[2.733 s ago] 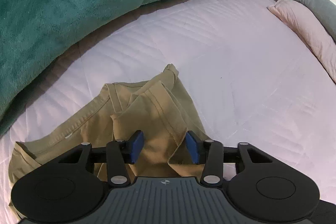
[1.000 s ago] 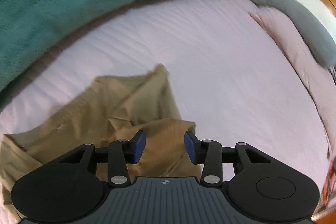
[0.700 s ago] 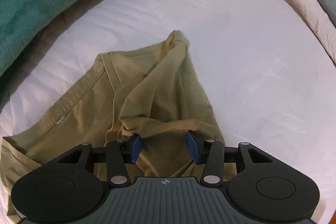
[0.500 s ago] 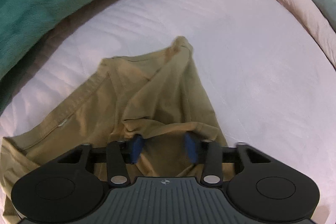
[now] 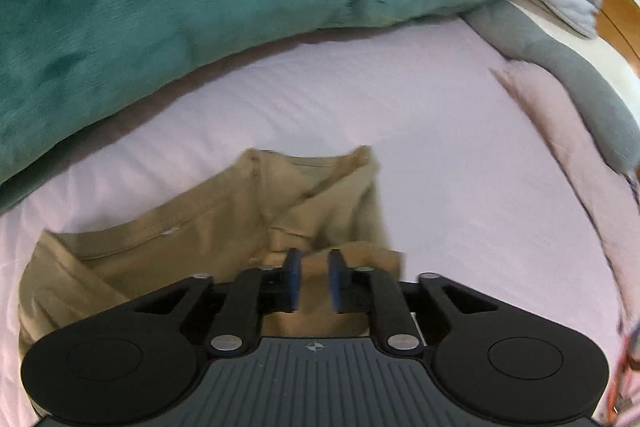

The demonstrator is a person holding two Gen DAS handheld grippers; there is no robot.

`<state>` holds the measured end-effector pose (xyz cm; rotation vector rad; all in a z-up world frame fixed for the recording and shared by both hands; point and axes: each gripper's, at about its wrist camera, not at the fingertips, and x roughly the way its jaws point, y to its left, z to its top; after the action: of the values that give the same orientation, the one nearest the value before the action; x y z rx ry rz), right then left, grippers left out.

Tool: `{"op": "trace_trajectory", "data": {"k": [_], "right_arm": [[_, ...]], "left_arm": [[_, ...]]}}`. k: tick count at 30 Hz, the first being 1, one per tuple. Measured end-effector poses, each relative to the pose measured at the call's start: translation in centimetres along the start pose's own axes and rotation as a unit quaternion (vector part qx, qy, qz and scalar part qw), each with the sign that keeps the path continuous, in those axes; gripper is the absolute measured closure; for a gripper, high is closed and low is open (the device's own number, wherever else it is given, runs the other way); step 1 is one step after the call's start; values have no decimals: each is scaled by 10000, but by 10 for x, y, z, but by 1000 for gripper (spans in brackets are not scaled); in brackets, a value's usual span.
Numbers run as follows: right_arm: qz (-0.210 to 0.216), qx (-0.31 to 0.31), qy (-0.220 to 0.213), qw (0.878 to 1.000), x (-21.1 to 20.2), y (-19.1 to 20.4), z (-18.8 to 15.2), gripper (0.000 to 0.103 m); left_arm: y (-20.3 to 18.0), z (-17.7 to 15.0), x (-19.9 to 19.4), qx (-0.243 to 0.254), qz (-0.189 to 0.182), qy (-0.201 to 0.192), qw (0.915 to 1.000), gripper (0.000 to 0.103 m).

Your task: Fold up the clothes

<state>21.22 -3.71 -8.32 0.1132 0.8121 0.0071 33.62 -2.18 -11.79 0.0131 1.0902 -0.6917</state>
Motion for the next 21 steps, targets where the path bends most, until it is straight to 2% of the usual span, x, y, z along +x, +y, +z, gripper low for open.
{"op": "trace_trajectory", "data": {"k": [1,3,6,8,9,12,14,16,17,19,20,21], "right_arm": [[19,-49,-36,10000,-1,1,0,89],[41,-376,23,9993,-3,16,-8,89],[-55,-468,231,9986,5,24,-18,86],[-75,-393,489,9980,9,21,-20,79],[-80,-352,611,9975,11,20,-21,77],[-67,-303,512,9982,3,16,-23,69],[-71,-346,431,9984,1,15,-25,64],[-54,-388,413,9984,3,15,-28,64],[-51,-388,418,9984,5,15,-30,64],[-32,-360,397,9986,8,14,-32,64],[-17,-338,383,9987,8,13,-33,64],[-4,-319,378,9988,8,12,-33,64]], "left_arm": [[-4,3,-2,85,-102,70,9999,63],[-24,5,2,595,-84,187,9980,51],[-53,3,22,1443,170,635,9874,49],[-63,-3,32,1706,217,857,9814,49],[-66,-6,39,1768,308,956,9791,49],[-67,-10,54,1818,718,1009,9755,49],[-62,-12,62,1678,808,1036,9770,49],[-57,-14,65,1583,826,957,9793,48],[-56,-15,65,1564,813,881,9804,48],[-50,-17,61,1385,796,751,9843,58],[-46,-17,58,1269,766,683,9866,64],[-41,-15,55,1101,707,608,9895,77]]}}
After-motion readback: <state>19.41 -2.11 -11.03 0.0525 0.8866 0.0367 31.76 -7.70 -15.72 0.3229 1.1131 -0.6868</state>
